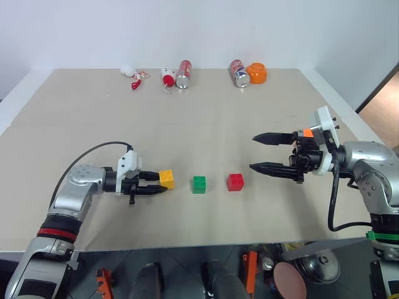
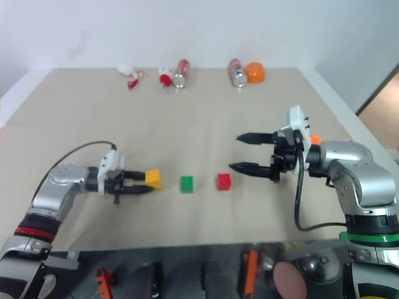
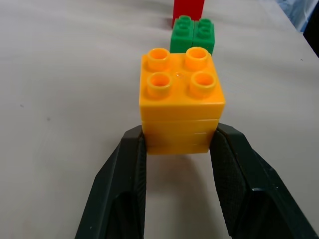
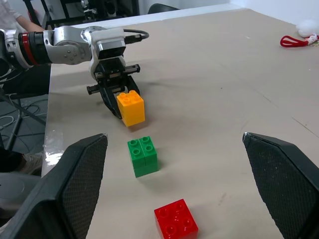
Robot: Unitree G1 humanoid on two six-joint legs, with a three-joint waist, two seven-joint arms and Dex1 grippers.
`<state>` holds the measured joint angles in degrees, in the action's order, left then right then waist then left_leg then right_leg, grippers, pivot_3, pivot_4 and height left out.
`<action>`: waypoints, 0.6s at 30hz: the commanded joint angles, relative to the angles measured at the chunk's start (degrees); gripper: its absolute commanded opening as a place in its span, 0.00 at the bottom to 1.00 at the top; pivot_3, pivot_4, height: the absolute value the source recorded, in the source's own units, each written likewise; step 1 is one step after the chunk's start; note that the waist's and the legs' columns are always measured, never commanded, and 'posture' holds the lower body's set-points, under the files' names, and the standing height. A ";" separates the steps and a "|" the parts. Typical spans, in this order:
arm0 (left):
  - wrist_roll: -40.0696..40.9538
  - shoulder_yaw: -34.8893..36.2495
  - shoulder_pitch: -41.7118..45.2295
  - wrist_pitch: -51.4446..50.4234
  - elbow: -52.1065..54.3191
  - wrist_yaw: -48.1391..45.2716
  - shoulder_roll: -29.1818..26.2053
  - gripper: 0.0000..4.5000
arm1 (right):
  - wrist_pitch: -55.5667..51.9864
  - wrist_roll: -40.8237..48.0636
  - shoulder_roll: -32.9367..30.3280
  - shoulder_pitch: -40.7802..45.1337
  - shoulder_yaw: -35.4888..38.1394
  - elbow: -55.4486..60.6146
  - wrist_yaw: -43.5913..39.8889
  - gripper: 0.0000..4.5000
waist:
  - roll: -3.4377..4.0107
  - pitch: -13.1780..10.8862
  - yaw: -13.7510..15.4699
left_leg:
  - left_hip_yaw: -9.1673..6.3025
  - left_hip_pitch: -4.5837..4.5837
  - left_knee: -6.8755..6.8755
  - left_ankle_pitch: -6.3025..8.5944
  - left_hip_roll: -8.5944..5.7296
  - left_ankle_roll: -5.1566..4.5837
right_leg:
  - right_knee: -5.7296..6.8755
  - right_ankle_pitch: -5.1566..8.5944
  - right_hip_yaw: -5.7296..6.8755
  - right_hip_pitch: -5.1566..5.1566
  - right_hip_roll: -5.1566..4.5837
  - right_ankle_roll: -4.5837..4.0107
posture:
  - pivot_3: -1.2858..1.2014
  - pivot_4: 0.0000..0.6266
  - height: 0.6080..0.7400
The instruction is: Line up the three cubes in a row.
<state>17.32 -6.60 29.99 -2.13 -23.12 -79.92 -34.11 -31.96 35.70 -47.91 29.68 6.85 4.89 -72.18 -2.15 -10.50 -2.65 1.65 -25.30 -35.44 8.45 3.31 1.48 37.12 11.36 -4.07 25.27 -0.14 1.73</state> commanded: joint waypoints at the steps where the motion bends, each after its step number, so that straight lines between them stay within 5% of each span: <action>1: -1.13 0.06 1.44 2.12 -2.40 -1.63 -0.51 0.28 | 0.61 0.17 -1.27 -0.16 1.19 1.87 -0.12 1.00 | 0.00 0.00 0.00 | 0.00 0.00 0.01 0.00 0.00 0.00 | 0.00 0.00 0.00 0.00 0.00 0.00 | 0.52 0.24 1.00; 18: -3.14 -1.71 4.32 3.88 -5.80 -5.20 2.75 0.28 | 1.17 -0.18 -0.60 -0.93 0.65 2.49 0.41 1.00 | 0.00 0.00 0.09 | -0.02 -0.02 -0.06 0.03 -0.03 -0.04 | 0.00 0.01 -0.01 -0.05 -0.02 0.02 | 0.52 0.24 1.00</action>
<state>14.01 -8.02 33.51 1.43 -29.84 -84.28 -31.89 -31.33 35.18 -48.01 28.69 6.71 5.36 -71.98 -2.15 -10.50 -2.56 1.63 -25.32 -35.50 8.48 3.28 1.43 37.12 11.37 -4.07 25.22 -0.15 1.76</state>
